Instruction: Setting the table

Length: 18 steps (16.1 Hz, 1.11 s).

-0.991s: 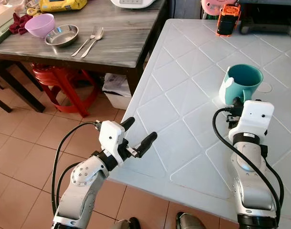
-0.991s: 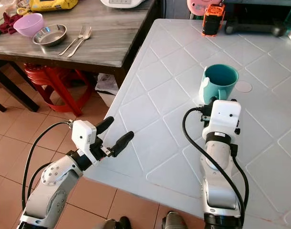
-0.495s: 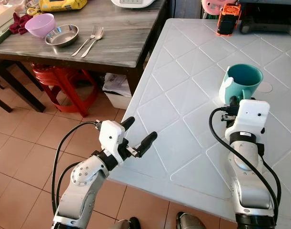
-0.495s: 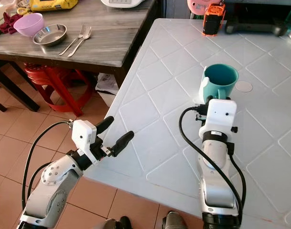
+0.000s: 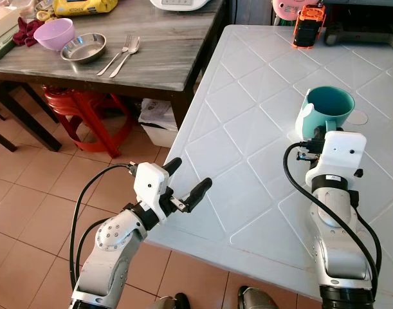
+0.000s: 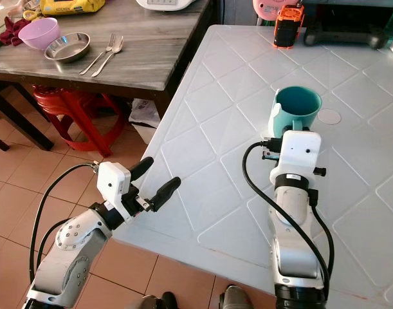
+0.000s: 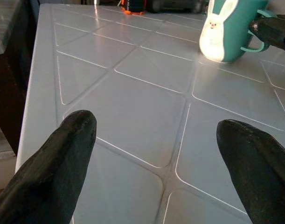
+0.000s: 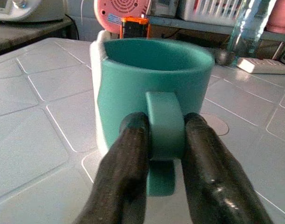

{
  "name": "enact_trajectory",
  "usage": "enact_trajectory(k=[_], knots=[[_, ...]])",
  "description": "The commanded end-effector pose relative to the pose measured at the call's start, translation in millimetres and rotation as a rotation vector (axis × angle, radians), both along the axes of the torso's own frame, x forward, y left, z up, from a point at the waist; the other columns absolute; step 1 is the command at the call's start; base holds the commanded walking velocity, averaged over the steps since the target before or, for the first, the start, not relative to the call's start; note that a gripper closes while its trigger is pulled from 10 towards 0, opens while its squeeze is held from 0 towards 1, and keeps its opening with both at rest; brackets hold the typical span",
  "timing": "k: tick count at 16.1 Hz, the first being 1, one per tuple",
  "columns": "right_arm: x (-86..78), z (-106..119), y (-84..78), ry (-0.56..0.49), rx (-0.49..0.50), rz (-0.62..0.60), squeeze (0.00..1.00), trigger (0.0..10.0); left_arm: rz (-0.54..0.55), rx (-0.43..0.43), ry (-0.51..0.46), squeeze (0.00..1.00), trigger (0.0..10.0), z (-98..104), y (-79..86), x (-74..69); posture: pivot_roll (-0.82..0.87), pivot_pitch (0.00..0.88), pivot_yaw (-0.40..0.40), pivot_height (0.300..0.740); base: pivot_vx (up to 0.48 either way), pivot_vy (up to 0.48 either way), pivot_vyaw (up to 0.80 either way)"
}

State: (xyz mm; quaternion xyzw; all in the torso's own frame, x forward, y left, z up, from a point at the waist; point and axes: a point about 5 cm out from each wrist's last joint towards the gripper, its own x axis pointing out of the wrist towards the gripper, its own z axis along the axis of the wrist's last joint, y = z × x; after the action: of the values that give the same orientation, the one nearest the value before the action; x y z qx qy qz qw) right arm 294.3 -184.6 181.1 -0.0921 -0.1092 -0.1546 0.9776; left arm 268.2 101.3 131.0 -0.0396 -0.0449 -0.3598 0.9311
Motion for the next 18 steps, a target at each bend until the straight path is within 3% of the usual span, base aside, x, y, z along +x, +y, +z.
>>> enact_trajectory(k=[1,7,12,13,14,15,18], knots=[[-1.4,-0.6,2.6,-0.006,0.01,0.01,0.0,0.0,0.014,0.02,0.013,0.0,10.0,-3.4,3.7,-0.2,-0.13,0.211,0.136,0.74,0.0,0.0,0.0],[-2.0,-0.1,3.2,-0.004,0.015,0.026,0.0,0.0,0.034,0.022,0.005,0.0,10.0,-3.4,4.8,-0.1,-0.14,0.213,0.133,0.74,0.0,0.0,0.0],[-5.8,6.4,27.2,-0.042,0.008,0.185,0.0,0.0,0.182,0.026,-0.05,0.0,10.0,4.8,19.5,15.1,-0.14,0.21,0.125,0.74,0.0,0.0,0.0],[-9.7,11.5,34.0,-0.071,0.013,0.245,0.0,1.4,0.254,0.038,-0.071,0.0,10.0,7.2,25.5,21.3,-0.14,0.21,0.125,0.74,0.0,0.0,0.0],[-11.4,12.4,36.2,-0.076,0.012,0.266,0.0,4.0,0.28,0.044,-0.076,0.0,10.0,7.3,27.3,23.4,-0.14,0.208,0.123,0.74,0.0,0.0,0.0],[-13.7,11.5,38.6,-0.071,-0.001,0.284,0.0,9.6,0.331,0.064,-0.076,0.0,10.0,6.2,30.3,27.0,-0.14,0.206,0.122,0.74,0.0,0.0,0.0],[-25.7,9.2,55.5,-0.062,0.006,0.406,0.0,10.0,0.555,0.123,-0.077,0.0,10.0,2.3,47.1,38.0,-0.14,0.202,0.115,0.74,0.0,0.0,0.0]])
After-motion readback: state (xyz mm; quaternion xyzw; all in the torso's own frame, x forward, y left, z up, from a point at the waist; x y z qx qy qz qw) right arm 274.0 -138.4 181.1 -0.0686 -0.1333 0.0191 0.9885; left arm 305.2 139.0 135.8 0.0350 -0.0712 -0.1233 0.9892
